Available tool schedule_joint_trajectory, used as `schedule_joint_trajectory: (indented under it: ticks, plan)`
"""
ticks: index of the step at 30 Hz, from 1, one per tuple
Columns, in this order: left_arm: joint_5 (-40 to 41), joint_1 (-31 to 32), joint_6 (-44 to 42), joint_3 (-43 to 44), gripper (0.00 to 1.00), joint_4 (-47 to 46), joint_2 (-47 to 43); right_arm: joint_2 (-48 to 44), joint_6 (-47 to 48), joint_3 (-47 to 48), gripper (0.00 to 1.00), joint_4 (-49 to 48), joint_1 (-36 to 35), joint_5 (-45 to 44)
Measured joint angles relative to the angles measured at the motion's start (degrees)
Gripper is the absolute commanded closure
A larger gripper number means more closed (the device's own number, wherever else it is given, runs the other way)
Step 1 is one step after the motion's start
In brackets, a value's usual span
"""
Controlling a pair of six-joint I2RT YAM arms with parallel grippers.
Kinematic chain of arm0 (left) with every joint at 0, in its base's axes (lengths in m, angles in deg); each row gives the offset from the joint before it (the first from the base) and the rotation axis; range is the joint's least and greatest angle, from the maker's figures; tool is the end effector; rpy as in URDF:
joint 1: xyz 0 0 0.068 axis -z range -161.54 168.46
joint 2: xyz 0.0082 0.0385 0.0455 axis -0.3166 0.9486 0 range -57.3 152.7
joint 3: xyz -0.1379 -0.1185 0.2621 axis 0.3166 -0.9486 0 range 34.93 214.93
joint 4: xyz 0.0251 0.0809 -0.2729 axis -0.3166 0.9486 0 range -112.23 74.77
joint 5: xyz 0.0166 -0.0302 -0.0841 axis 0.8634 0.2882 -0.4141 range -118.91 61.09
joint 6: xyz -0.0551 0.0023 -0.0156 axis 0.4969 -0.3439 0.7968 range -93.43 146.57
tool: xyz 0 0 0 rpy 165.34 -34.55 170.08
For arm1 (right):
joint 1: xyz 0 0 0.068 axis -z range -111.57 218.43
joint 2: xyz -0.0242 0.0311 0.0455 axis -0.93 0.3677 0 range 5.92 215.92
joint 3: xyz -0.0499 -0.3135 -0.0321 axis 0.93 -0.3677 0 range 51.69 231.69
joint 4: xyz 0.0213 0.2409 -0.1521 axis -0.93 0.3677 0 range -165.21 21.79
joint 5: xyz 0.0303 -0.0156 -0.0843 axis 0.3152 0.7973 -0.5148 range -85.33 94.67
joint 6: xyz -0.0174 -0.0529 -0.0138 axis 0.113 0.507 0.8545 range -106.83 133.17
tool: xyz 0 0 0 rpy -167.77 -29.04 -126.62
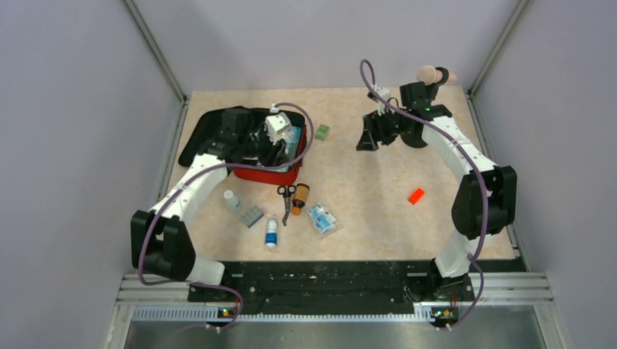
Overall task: Organize the medicine kit
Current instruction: Pick up the medical item at the center of the board.
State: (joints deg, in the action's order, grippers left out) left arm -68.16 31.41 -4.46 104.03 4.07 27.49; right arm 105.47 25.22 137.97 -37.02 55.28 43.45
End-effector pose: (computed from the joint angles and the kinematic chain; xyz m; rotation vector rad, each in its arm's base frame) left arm 0.3323 -0.1027 0.3377 1.1216 1.8660 -0.6069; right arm 0.3981 0.1191 0.3344 -0.7962 2.2341 0.8363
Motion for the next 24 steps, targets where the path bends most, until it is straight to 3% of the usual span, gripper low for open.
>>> schedule_joint_trajectory:
  ticks: [3, 4, 6, 7, 17, 24]
  plan:
    - [3.7, 3.7, 7.9, -6.7, 0.47, -6.3, -5.2, 0.0, -0.4, -0.4, 0.3, -0.5, -0.2, 0.2]
    - [4.6, 4.8, 10.7, -8.7, 0.38, -7.8, -6.2, 0.0, -0.4, -0.4, 0.3, -0.6, -0.3, 0.3]
    - [5.8, 5.4, 14.8, -11.1, 0.07, -9.0, -6.8, 0.0, -0.4, -0.4, 0.3, -0.9, -0.4, 0.6]
    - [6.4, 5.4, 16.0, -12.0, 0.05, -9.2, -6.9, 0.0, -0.4, -0.4, 0.3, -1.0, -0.6, 0.9]
    - [12.8, 4.5, 24.0, -14.1, 0.01, -7.8, -8.1, 0.1, 7.8, -2.4, 0.38, 0.3, -9.4, 1.2]
    - [14.7, -1.6, 31.3, -13.8, 0.01, -8.0, -10.1, 6.4, 7.6, -5.7, 0.47, 0.3, -12.3, 1.2]
